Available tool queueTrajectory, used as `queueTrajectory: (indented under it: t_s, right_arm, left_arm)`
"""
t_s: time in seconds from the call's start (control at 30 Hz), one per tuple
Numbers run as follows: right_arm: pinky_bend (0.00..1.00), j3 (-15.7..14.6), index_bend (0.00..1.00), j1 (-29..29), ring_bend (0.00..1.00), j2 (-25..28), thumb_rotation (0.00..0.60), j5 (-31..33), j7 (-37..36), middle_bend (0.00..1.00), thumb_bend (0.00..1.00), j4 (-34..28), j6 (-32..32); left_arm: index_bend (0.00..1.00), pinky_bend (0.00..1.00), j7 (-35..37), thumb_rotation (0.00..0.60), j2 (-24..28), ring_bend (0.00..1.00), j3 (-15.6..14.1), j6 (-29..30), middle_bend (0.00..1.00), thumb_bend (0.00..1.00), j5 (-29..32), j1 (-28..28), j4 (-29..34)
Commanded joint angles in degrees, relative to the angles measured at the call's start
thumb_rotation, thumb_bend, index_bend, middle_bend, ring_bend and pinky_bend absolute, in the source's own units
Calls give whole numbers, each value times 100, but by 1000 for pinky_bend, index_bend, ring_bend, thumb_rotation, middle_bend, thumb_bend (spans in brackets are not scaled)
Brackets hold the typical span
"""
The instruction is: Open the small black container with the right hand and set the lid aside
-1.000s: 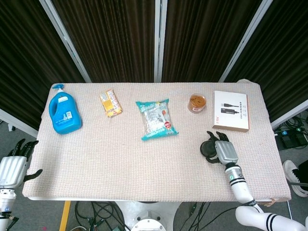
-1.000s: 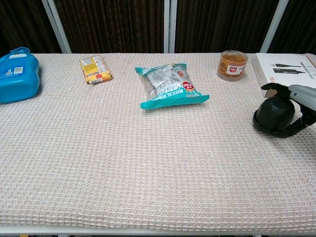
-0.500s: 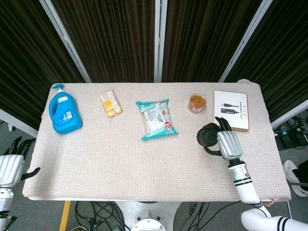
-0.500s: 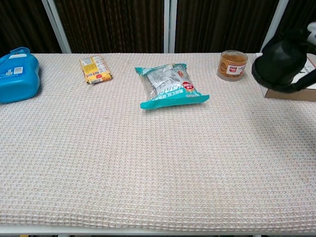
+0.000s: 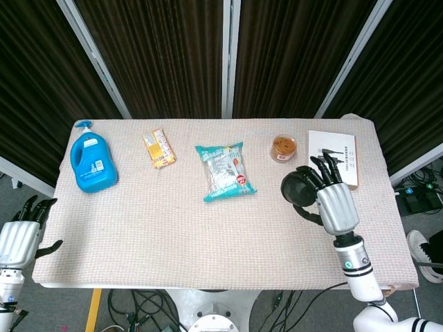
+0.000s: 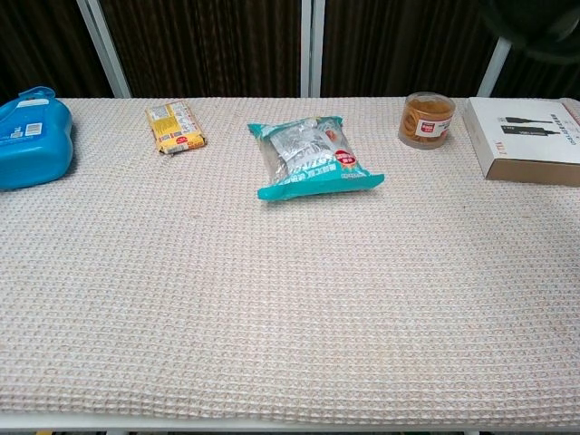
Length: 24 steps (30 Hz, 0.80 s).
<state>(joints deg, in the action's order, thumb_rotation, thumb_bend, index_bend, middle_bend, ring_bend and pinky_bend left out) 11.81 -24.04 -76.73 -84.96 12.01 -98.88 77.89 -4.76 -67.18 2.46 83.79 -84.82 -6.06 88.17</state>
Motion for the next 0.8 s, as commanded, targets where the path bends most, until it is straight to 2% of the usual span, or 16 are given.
queueTrajectory:
  t_s: [0.03,0.13,0.3,0.37,0.47,0.53,0.6,0.7,0.8]
  right_arm:
    - [0,-216,383,-235,104,-457,600,1210,-19,459,170,1002,-1461]
    - [0,41,383,-202,106,-266,600,435,-210,460,169,455,-617]
    - [0,455,384,13,108,129,600,-1255,-326,461,166,-592,1181]
    - [0,543,383,104,108,160,600,-1818,-344,461,163,-674,1754]
    - [0,567,383,189,109,-21,600,-2236,-335,461,161,-344,2272]
    - [0,468,383,205,109,-160,600,-2098,-276,461,160,5,2166]
    - [0,290,383,191,109,-310,600,-1597,-186,461,161,405,1658]
    - [0,21,383,99,108,-452,600,-606,-273,460,167,778,521]
    - [0,-82,383,-48,108,-462,600,310,-275,460,173,948,-544]
  left_arm:
    - [143,319,-9,600,18,81,20,-1,179,132,40,2,1]
    - [143,319,-19,600,20,81,44,-9,179,133,68,-11,8]
    - [143,319,-44,600,-33,81,23,-11,179,132,25,-24,7]
    - [143,319,-62,600,-35,81,11,-6,179,132,0,-26,6]
    - [143,319,-51,600,-20,81,15,23,179,132,-2,-14,12]
    - [143,319,-41,600,-11,81,18,25,179,132,7,-11,9]
    - [143,319,-30,600,-11,81,15,13,179,132,13,-13,9]
    - [143,319,-31,600,-22,81,-5,-19,179,132,16,-16,-1]
    - [143,319,-2,600,-44,81,-14,-39,179,132,29,-14,-32]
